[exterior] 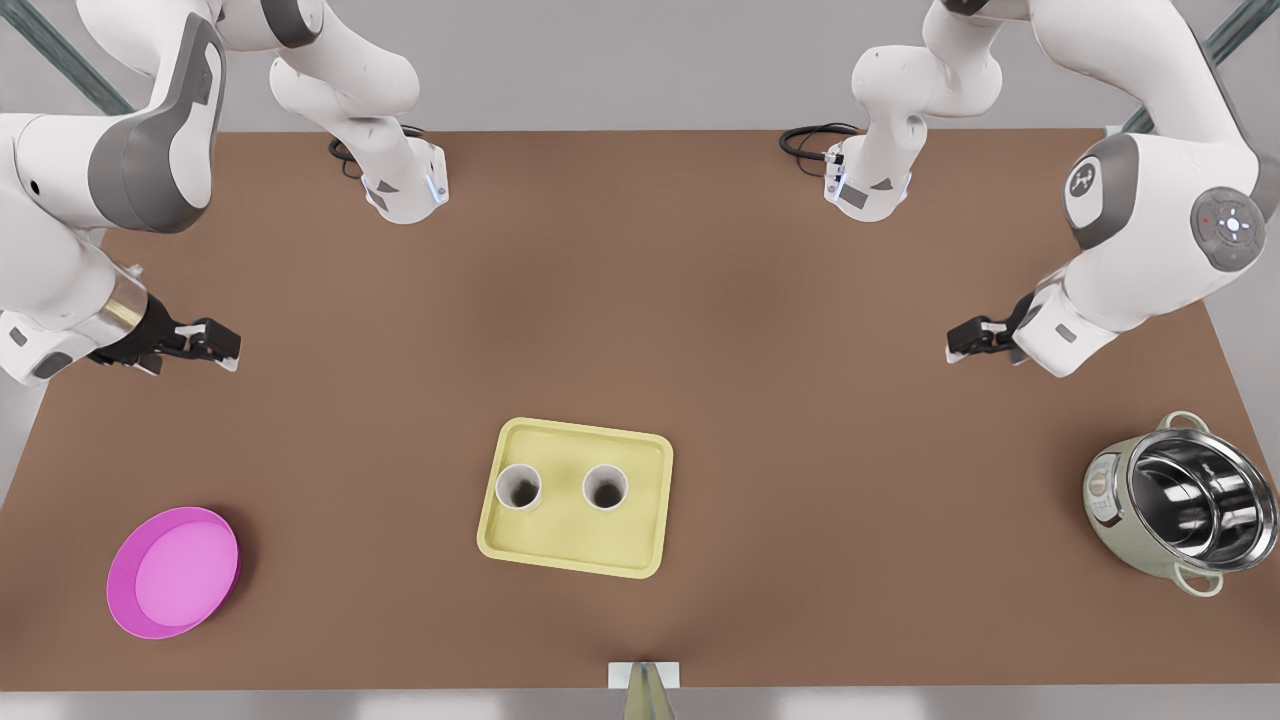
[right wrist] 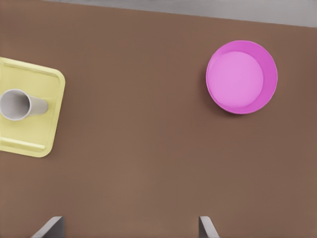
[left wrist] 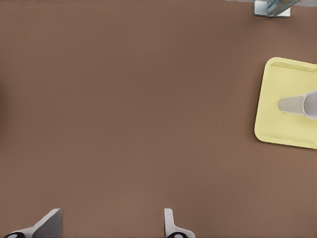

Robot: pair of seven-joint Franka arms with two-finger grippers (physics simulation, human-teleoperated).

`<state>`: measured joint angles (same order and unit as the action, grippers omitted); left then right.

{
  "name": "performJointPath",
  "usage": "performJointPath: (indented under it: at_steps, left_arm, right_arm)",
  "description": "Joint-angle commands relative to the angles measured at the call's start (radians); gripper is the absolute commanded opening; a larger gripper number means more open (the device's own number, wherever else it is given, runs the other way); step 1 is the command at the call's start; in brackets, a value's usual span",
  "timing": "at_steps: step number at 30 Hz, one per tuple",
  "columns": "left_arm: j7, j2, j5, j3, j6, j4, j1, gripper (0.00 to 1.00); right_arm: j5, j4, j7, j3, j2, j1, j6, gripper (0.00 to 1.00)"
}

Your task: Use the left arm to pick up the white IKEA cup from the tray and place it on the middle-left position; use the right arm to pick up the white IKEA cup from the tray and place it on the middle-right position

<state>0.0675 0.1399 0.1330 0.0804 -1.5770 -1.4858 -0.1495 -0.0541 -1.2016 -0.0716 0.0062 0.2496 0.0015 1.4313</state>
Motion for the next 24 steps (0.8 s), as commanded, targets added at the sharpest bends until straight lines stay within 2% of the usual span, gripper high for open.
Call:
performJointPath:
  at_steps: [1,4,6,7,9,12,18,24]
  left_arm:
    - [-0.034,-0.003,0.007,-0.001,-0.032,0.002,-0.001,1.00]
    - [-0.041,0.004,0.005,0.001,-0.034,-0.001,-0.001,1.00]
    - [-0.046,0.010,-0.006,0.001,-0.032,0.002,0.001,1.00]
    - [-0.049,0.029,0.004,0.002,-0.032,0.002,0.013,1.00]
    - [-0.046,0.041,0.007,0.002,-0.035,0.010,0.014,1.00]
    - [-0.046,0.041,0.011,0.004,-0.040,0.010,0.050,1.00]
    - [-0.046,0.053,0.051,0.001,-0.046,0.012,0.074,1.00]
    - [-0.045,0.053,0.037,-0.005,-0.049,0.012,0.067,1.00]
  right_arm:
    - [0.000,0.000,-0.030,0.000,-0.001,0.000,0.012,1.00]
    - [0.002,-0.001,-0.017,0.009,0.072,0.044,0.037,1.00]
    - [-0.004,-0.001,-0.014,0.009,0.165,0.140,0.040,1.00]
    - [0.002,-0.001,0.028,0.011,0.207,0.161,0.078,1.00]
    - [0.106,-0.001,0.045,0.078,0.307,0.210,0.210,1.00]
    - [0.103,0.000,0.105,0.080,0.412,0.253,0.428,1.00]
    - [0.043,-0.003,0.108,0.077,0.505,0.302,0.570,1.00]
    - [0.045,-0.006,0.095,0.070,0.534,0.281,0.600,1.00]
